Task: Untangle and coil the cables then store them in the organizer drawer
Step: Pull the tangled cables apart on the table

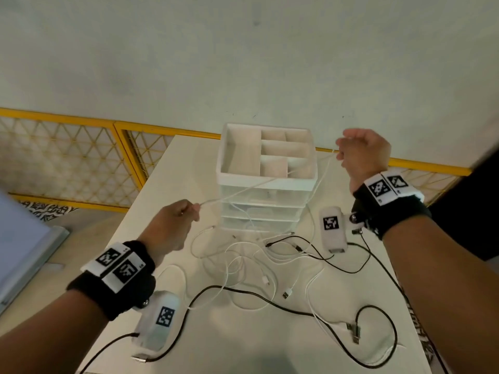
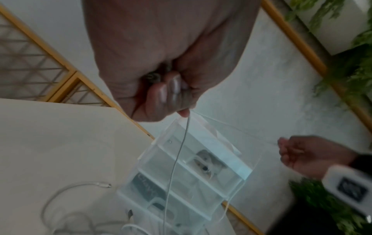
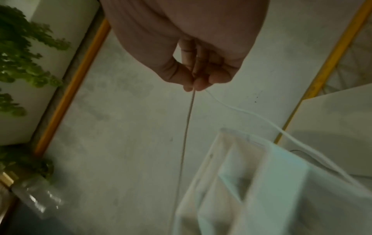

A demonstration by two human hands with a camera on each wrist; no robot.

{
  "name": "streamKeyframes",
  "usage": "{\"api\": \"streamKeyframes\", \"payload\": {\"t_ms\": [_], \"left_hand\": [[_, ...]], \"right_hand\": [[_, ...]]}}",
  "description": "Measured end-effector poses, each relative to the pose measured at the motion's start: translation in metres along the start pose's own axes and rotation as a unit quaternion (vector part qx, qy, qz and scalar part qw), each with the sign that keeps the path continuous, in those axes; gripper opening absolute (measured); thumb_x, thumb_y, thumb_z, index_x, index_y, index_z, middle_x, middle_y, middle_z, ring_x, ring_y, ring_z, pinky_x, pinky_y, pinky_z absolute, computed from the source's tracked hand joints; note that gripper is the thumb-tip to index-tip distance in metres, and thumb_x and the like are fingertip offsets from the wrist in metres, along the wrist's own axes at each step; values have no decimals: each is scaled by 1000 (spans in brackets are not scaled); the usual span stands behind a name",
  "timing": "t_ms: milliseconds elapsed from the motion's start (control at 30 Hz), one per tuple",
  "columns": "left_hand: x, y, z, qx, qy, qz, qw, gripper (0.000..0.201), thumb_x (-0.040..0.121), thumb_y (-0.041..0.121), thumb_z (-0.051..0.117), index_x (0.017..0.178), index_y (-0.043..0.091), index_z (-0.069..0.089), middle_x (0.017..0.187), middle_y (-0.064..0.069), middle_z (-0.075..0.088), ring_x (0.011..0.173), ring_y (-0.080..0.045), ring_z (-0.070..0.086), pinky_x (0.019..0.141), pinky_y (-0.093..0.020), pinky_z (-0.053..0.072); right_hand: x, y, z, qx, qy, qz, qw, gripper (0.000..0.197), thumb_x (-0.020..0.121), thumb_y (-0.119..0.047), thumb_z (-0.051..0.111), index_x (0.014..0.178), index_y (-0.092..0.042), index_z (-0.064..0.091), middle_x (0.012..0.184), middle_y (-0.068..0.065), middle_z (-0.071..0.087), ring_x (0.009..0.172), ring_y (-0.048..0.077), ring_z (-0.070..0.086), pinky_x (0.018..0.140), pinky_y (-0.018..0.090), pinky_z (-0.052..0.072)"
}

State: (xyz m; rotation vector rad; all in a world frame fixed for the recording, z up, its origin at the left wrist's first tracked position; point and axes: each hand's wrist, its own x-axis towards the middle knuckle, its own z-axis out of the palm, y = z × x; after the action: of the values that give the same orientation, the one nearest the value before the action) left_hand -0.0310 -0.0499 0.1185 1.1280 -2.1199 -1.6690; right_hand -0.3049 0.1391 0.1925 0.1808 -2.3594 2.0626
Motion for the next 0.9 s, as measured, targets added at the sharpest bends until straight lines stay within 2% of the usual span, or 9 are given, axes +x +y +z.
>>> {"api": "streamKeyframes", "payload": {"t_ms": [133,267,367,433,567,667,767,833,900], "left_hand": [[5,-14,6,54,-60,-93,992,27,102,23,45,82,8,56,50,1,28,42,-12,18,45,-20,12],[9,-27,6,122,-75,-153,978,25,98,11,39,87,6,61,50,0,31,39,-12,20,43,-18,13],[10,-21,9,116,-101,-143,978,24,98,9,37,85,6,57,51,0,31,40,-12,20,43,-17,13],[11,-14,9,110,-125,-118,979,24,99,10,38,83,7,56,55,-1,35,43,-12,23,43,-19,15],[6,-3,3,72,-183,-67,978,26,103,23,48,87,6,59,52,6,35,44,-9,21,40,-20,16],[1,7,-3,64,-197,-32,978,32,102,29,51,94,2,64,52,6,30,46,-11,17,40,-22,16],[-2,20,-3,98,-197,8,976,32,101,31,51,91,8,71,49,7,31,46,-12,20,42,-24,18],[-6,34,4,132,-213,45,967,33,99,34,53,86,11,72,46,11,33,44,-10,25,43,-22,23],[-11,50,17,157,-236,94,954,35,99,36,53,82,12,71,42,11,35,41,-7,28,44,-20,27]], "right_hand": [[19,-22,9,96,48,-7,994,20,83,-1,58,85,-18,67,79,2,71,58,11,59,52,22,45],[36,-19,21,3,-46,-13,999,26,87,2,51,99,-15,66,90,-2,70,52,11,63,48,23,46],[50,-12,22,-87,-68,-68,992,43,81,1,46,107,-26,67,119,-8,66,56,9,66,57,25,48],[56,-6,18,-119,-52,-89,988,49,81,1,47,113,-31,67,126,-11,59,67,6,66,68,25,50],[61,44,-1,-238,-105,-12,965,56,79,-2,55,127,-30,62,131,-2,61,105,22,63,91,35,52],[54,94,-17,-347,-165,35,923,47,75,-20,55,119,-30,66,126,10,67,105,32,65,89,38,55],[9,90,-20,-279,-117,-30,953,27,66,-27,59,91,-36,69,88,-9,72,85,17,69,84,41,58],[-37,64,-14,-186,-255,-75,946,44,73,-17,74,108,-42,66,65,-8,66,58,7,57,66,31,52],[-84,42,0,-152,-462,-83,870,59,79,-12,80,127,-38,58,59,-5,62,50,5,48,57,21,44]]}}
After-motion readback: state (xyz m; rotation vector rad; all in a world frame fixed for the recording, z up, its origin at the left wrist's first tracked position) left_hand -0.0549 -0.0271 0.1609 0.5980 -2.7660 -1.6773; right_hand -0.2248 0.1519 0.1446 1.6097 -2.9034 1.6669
